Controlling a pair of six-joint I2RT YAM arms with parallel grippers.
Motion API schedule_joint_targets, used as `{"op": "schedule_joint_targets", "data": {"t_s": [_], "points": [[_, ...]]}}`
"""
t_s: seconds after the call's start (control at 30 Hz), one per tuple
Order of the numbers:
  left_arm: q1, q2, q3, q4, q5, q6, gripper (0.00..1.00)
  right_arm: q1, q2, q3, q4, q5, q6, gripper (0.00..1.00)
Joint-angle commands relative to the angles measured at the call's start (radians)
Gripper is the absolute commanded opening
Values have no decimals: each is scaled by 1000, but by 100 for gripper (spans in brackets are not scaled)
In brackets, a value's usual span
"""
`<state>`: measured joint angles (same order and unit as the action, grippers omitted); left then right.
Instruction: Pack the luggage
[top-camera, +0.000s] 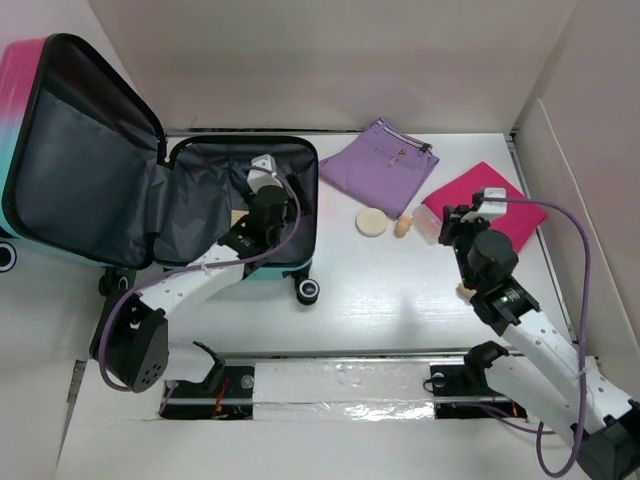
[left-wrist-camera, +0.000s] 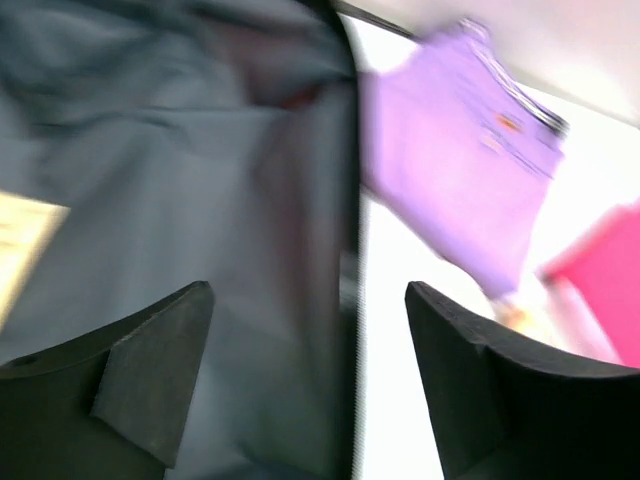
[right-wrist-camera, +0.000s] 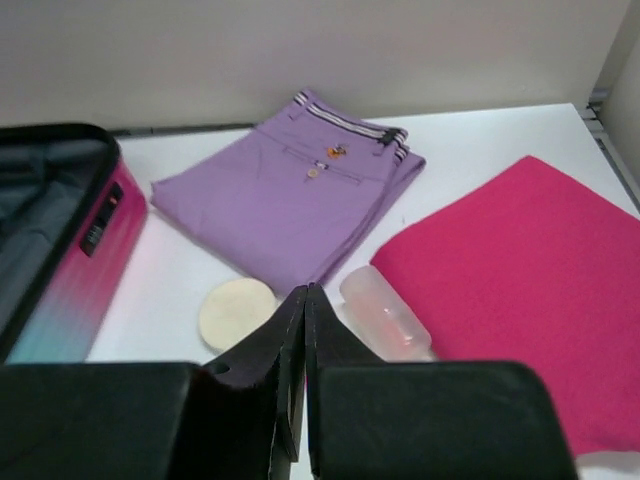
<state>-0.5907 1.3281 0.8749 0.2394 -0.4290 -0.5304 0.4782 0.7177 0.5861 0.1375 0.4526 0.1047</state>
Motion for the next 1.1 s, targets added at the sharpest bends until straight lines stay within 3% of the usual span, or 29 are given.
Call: {"op": "schedule_joint_targets", "data": {"t_s": [0.0,0.03,0.07,0.17,0.4,0.53,0.73,1.07], "points": [[-116,-41,67,46,52,41,71,-12,77,34,30,44,-7,7],[-141,-55,67,46,62,52,69,-12,101,47,24,54,-4,10],[-161,-72,65,38,79,69,67,-12,152,53,22,69,-3,24],[-210,-182,30,-3,171,64,57,-35,228,83,11,28,-6,45],[-262,-606,-30,-144,341,49,53,-220,472,174,-36,-166,-40,72],[-271,-717,10,-332,360,121,57,-296,630,251,-65,-254,-86,76],[-271,-794,21,-497,332,265,62,-306,834,415,-228,-341,-118,71],[-236,-968,-77,-445,329,294,64,-348,989,517,-328,-407,-106,68]]}}
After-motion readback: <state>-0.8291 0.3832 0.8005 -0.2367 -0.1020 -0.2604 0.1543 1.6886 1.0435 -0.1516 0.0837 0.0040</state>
